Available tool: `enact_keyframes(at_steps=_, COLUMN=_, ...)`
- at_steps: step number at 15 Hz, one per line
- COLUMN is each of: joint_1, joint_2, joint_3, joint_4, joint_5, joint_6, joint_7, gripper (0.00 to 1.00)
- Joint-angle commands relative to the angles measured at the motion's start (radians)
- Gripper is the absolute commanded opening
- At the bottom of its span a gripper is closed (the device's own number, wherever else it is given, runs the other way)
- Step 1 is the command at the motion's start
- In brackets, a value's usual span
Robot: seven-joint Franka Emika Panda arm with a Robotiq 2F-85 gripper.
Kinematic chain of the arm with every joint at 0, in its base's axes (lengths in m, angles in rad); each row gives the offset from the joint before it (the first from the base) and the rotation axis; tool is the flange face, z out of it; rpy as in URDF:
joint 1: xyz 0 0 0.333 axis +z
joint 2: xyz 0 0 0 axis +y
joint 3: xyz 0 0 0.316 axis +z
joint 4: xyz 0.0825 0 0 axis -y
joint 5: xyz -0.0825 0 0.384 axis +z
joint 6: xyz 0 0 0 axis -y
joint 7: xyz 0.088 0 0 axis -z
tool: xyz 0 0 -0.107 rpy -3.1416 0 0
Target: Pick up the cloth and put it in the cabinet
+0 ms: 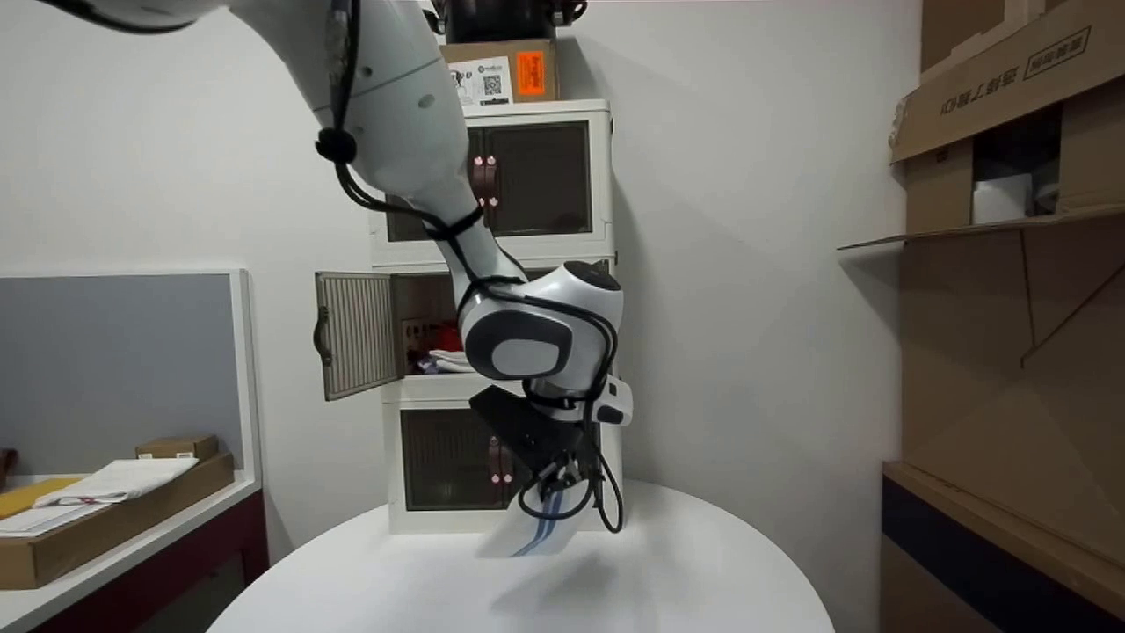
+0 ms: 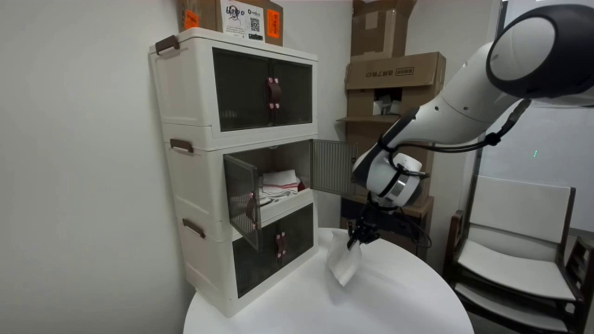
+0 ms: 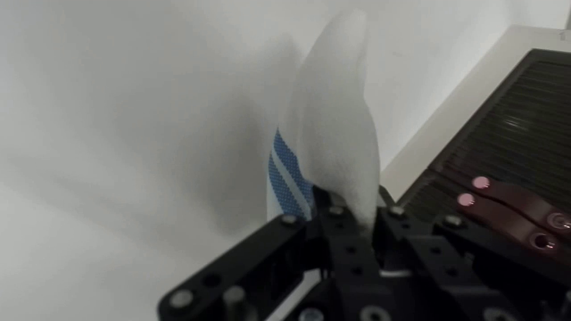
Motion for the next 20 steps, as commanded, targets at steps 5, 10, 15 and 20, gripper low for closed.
enact_keyframes(at_steps=5, joint_1=0.141, joint_2=-0.22, joint_3=-0.079, joint_4=-0.063, joint_5=0.255, joint_6=-0.043, joint_7=-0.192, gripper=0.03)
enact_keyframes(at_steps=10, joint_1=0.262, joint_2=-0.257, joint_3=-0.124, joint_4=0.01, joint_5=0.368, joint_6=-0.011, joint_7=-0.254, gripper=0.03)
enact_keyframes(at_steps=15, joint_1=0.265, joint_2=-0.216, joint_3=-0.053, joint_4=0.17, joint_5=0.47, joint_6=0.087, joint_7=-0.28, gripper=0.03)
enact_keyframes(at_steps=20, joint_1=0.254, joint_2=-0.151, joint_3=-0.029, joint_4=0.314, joint_5=0.576, joint_6=0.057, joint_7=-0.301, gripper=0.03)
